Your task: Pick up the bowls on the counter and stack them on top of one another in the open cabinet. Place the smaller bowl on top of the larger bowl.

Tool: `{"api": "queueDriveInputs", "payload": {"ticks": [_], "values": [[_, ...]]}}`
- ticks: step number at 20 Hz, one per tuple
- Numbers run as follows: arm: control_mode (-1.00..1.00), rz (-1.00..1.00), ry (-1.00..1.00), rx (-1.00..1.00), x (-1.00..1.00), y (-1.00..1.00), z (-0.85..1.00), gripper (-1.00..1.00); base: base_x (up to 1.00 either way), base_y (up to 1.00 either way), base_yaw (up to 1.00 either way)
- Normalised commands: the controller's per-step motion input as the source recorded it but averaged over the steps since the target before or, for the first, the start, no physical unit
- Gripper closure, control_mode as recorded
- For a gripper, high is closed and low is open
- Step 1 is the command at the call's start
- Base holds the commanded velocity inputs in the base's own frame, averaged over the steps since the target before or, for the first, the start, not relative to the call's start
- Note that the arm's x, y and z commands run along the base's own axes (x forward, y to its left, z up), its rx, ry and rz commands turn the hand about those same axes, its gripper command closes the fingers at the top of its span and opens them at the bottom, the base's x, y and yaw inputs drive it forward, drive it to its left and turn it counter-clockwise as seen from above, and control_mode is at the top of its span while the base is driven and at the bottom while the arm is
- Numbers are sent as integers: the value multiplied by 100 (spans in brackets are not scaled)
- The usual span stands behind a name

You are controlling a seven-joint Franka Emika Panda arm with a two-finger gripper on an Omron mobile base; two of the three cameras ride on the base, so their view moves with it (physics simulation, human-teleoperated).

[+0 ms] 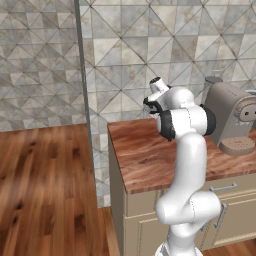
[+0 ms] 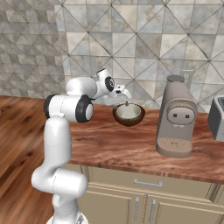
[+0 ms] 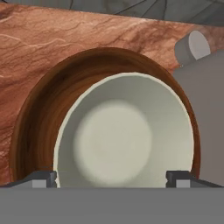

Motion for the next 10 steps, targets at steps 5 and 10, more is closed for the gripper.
{"api": "queueDriveInputs", "payload": {"ticks": [5, 10], "values": [[-100, -1, 1, 1, -12, 0, 26, -100, 0, 0, 0], [-100, -1, 0, 0, -16, 2, 23, -100, 0, 0, 0]]}}
